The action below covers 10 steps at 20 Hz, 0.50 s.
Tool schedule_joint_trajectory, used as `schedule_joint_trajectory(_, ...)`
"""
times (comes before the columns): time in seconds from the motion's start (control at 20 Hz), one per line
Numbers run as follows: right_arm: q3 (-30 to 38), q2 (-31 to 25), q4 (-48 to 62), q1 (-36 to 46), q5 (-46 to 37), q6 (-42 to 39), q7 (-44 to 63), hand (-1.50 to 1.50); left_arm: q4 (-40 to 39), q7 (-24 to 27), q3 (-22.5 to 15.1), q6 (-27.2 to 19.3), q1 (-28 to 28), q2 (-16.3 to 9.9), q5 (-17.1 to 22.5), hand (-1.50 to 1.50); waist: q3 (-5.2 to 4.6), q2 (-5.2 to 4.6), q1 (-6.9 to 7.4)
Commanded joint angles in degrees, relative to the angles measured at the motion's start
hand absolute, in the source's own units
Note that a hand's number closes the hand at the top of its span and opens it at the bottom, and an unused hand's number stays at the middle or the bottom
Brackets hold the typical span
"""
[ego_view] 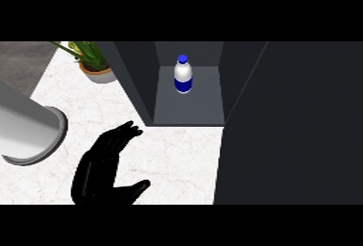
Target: Pick up the bottled water, place it into the cabinet and close the cabinet
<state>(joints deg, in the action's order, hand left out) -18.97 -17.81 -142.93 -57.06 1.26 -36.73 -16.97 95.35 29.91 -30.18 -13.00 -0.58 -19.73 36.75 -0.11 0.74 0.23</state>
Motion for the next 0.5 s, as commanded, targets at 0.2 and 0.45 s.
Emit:
schedule_joint_trajectory(0.2,-10.8,-5.2,-12.8,-0.5,-10.1,-3.0,7.1,1.50,7.1,1.1,5.2,4.3,9.8,-5.3,5.8,-1.50,-0.29,0.07,0.14)
schedule_joint_trajectory(0.45,-15.5,-6.8,-12.3,4.4,-12.1,-3.4,9.4,1.50,8.6,1.4,9.2,8.4,14.5,-9.2,9.4,-1.50,-0.51,0.56,1.10)
